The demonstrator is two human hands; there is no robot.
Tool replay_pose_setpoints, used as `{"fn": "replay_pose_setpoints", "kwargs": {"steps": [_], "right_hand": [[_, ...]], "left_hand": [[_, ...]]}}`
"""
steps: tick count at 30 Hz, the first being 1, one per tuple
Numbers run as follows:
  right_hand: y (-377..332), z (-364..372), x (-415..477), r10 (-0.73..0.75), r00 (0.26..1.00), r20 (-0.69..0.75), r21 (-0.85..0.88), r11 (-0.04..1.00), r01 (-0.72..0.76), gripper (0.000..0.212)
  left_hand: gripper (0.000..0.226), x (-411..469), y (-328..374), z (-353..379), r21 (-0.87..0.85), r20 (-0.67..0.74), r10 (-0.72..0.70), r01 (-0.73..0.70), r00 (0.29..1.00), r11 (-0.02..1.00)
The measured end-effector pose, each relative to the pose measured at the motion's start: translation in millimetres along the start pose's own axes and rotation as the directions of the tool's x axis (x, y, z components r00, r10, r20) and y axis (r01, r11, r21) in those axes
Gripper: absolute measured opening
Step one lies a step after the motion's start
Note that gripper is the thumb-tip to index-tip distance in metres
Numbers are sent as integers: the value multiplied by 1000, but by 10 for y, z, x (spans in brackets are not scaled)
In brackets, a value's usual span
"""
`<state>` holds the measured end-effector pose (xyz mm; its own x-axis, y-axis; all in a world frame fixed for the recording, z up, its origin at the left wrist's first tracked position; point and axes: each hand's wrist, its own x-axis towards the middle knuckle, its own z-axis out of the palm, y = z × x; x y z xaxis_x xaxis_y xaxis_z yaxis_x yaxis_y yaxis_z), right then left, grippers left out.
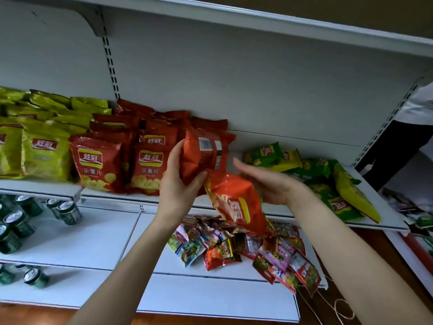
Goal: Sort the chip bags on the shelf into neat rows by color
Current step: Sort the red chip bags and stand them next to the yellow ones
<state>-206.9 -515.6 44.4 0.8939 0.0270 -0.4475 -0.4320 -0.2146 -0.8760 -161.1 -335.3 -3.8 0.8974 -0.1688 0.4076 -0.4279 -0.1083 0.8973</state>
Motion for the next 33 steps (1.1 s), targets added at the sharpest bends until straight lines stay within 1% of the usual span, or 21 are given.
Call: {"fn": "replay_pose_setpoints", "kwargs": {"steps": [1,3,4,5,7,8,9,10,11,13,14,16,18,21,23,26,27,29,30,31,33], "right_hand": [[22,-3,-23,-46,998,-51,51,998,49,62],[93,-35,-56,-216,964,-152,146,960,238,78],[137,-30,-68,-310,934,-178,116,936,333,81],[155,25,-100,-390,901,-189,46,913,404,78],[176,144,-104,-483,850,-211,-150,875,460,51],[179,176,-65,-514,814,-271,-208,857,472,37],[151,195,-40,-525,779,-344,-213,851,479,28],[147,167,0,-511,761,-399,-171,857,486,24],[117,142,13,-468,775,-425,-85,873,481,21],[73,102,27,-366,844,-391,87,899,430,18],[78,86,52,-332,874,-354,134,907,399,16],[60,106,77,-302,912,-277,169,919,355,10],[48,109,101,-280,931,-233,181,928,325,8],[36,105,121,-249,941,-228,190,937,294,12],[30,136,155,-240,932,-273,225,926,304,16],[71,217,180,-265,890,-370,372,836,403,25],[110,272,178,-290,883,-369,389,815,430,34],[206,418,182,-311,884,-348,331,842,427,52],[241,465,200,-311,880,-359,293,858,423,49],[252,459,231,-312,863,-398,266,861,434,39],[210,314,291,-319,784,-533,219,842,492,23]], "left_hand": [[71,9,-19,-9,-1,-64,-33,33,997,999],[71,34,-69,-32,-21,-170,-115,113,979,993],[71,48,-99,-39,-42,-204,-154,148,967,988],[72,60,-123,-39,-69,-223,-188,176,957,982],[73,66,-133,-27,-140,-227,-253,225,940,964],[73,59,-131,-27,-189,-215,-285,247,934,950],[72,49,-135,-37,-247,-199,-313,261,929,933],[70,34,-141,-52,-304,-181,-332,268,926,914],[69,15,-146,-73,-346,-166,-340,268,926,899],[69,-34,-138,-108,-385,-141,-328,253,934,887],[70,-59,-124,-119,-397,-125,-324,252,938,883],[75,-106,-87,-131,-430,-75,-333,271,940,861],[79,-131,-86,-140,-483,-26,-366,309,930,819],[73,-145,-126,-156,-489,-44,-380,312,924,815],[68,-131,-160,-151,-479,-108,-374,282,921,832],[74,-81,-209,-133,-455,-236,-379,243,895,857],[76,-62,-211,-125,-453,-270,-382,233,884,860],[78,-25,-211,-103,-438,-313,-366,209,876,874],[79,-8,-205,-88,-426,-319,-344,191,883,884],[81,11,-195,-78,-411,-311,-321,178,894,894],[83,49,-167,-78,-373,-280,-271,155,921,915]]}}
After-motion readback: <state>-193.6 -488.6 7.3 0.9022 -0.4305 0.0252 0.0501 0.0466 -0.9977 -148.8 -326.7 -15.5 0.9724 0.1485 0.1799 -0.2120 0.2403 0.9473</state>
